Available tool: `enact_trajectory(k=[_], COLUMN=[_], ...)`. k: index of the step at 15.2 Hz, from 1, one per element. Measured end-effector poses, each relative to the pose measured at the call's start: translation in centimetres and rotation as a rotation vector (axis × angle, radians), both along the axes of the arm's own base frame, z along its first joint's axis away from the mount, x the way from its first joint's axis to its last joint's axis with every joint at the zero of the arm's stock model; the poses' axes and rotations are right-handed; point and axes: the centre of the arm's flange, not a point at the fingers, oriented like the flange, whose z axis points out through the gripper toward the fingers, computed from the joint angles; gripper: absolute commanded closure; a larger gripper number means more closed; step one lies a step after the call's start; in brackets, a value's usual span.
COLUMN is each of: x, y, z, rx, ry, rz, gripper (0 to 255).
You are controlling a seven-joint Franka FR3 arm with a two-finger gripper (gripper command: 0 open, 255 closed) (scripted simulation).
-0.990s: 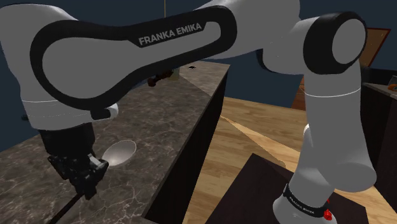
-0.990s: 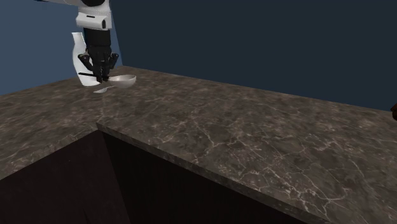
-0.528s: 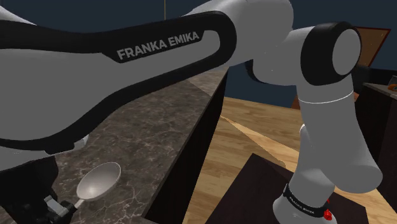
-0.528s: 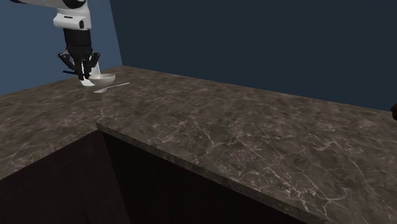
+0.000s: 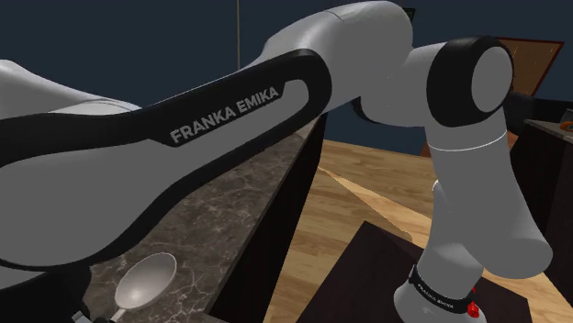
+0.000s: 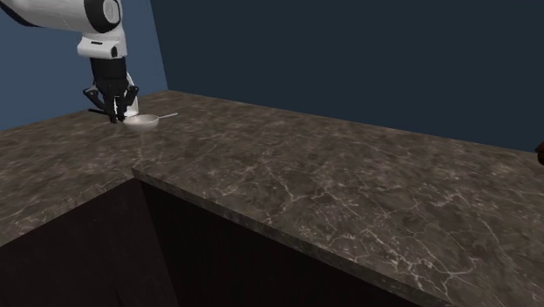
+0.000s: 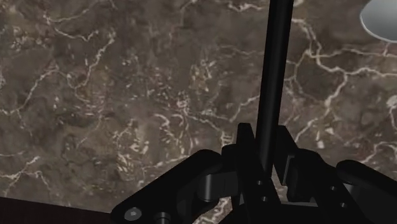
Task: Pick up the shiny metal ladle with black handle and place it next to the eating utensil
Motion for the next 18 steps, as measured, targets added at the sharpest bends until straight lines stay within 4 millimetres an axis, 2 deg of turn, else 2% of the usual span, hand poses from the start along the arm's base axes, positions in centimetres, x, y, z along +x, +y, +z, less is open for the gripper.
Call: enact_trajectory(k=[10, 17, 18], x=[0.0, 0.0, 0.0], y=[-0.1, 0.0, 0.0], z=[-5.3, -5.8, -5.8], rx=[0.000, 0.000, 0.000], ry=[0.000, 0.000, 0.000], rz=[0.000, 0.000, 0.000], gripper=[255, 255, 0])
